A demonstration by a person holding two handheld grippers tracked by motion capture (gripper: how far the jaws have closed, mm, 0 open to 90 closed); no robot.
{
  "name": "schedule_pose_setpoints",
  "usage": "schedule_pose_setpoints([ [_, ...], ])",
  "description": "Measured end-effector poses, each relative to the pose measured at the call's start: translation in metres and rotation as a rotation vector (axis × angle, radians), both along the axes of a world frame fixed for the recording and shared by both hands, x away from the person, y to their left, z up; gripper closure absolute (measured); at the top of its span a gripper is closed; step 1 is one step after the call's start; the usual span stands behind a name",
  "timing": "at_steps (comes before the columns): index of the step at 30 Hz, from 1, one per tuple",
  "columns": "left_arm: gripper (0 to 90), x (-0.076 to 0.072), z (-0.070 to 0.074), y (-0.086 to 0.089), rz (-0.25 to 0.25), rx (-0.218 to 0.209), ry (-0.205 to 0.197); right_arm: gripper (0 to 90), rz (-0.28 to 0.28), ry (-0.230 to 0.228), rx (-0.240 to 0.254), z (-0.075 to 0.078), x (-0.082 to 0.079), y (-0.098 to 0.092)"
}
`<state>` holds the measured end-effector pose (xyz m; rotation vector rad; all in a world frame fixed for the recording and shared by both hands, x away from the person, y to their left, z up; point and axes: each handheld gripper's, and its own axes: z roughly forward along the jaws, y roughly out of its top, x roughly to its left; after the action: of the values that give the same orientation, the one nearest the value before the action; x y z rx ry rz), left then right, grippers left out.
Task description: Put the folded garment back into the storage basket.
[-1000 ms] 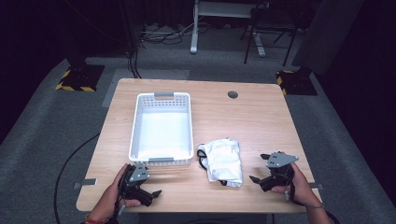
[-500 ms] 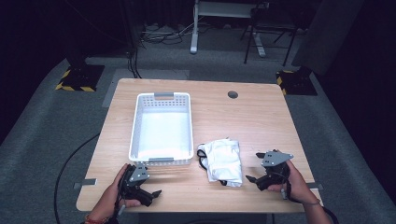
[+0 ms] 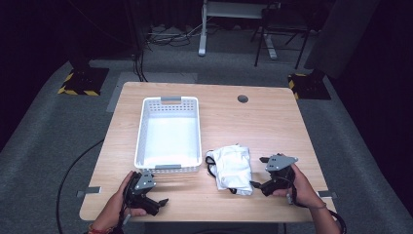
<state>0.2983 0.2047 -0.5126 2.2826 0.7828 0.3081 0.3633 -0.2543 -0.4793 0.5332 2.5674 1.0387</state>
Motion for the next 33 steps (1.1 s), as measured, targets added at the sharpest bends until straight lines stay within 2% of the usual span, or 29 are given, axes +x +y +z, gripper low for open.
schedule_pose_setpoints([
  [15,0.5,0.0,0.0,0.0,-0.001,0.0,0.0,8.0,0.047,-0.009,-0.016,0.001,0.008,0.017],
  [27,0.5,0.0,0.0,0.0,-0.002,0.0,0.0,8.1,0.089,0.013,-0.01,-0.003,0.015,0.029],
  [33,0.5,0.0,0.0,0.0,-0.002,0.0,0.0,6.2,0.116,0.048,-0.009,-0.011,0.025,0.037],
])
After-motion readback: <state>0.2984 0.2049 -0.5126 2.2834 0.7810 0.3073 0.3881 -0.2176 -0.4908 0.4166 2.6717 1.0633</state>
